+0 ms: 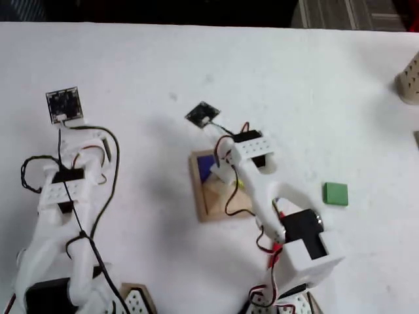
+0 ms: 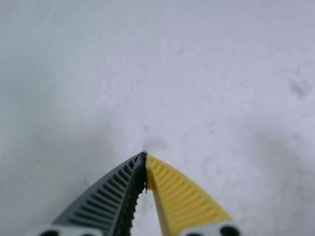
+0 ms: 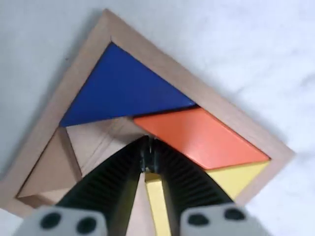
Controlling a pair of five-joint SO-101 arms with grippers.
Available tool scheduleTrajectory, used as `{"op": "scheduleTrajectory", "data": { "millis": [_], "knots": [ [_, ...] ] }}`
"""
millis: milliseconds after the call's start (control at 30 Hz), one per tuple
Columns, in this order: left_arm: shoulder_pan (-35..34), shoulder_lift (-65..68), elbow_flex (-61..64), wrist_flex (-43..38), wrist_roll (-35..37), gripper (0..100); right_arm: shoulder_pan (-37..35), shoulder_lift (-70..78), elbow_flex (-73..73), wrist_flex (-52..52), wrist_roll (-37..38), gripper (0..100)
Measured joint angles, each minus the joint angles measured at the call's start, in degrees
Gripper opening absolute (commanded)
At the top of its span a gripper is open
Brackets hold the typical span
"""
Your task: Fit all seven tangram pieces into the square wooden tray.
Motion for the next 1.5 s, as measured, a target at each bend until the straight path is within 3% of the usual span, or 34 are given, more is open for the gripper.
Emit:
{"op": "scheduleTrajectory", "data": {
  "millis": [267,433,600,733,867,967,1133,1267,1500],
  "knots": [
    [0.0,0.0,0.0,0.0,0.0,2,0.5,-1.1,0.4,1.6,0.1,2.2],
    [0.0,0.0,0.0,0.0,0.0,2,2.9,-10.7,4.1,4.1,-0.4,2.2],
    [0.0,0.0,0.0,0.0,0.0,2,11.4,-20.7,11.5,4.1,-5.9,10.1],
    [0.0,0.0,0.0,0.0,0.0,2,24.2,-22.1,15.6,4.1,-7.4,20.3],
    [0.0,0.0,0.0,0.0,0.0,2,37.0,-22.4,17.1,2.7,-4.9,20.8],
    [0.0,0.0,0.0,0.0,0.0,2,41.1,-22.5,18.2,2.6,-0.4,20.9],
    [0.0,0.0,0.0,0.0,0.0,2,44.8,-22.5,19.1,0.9,6.5,20.9],
    [0.0,0.0,0.0,0.0,0.0,2,47.6,-22.5,20.0,-2.9,7.8,21.1],
    [0.0,0.0,1.1,0.0,0.0,2,47.5,-16.4,20.4,-7.6,8.2,36.7]
  ]
}}
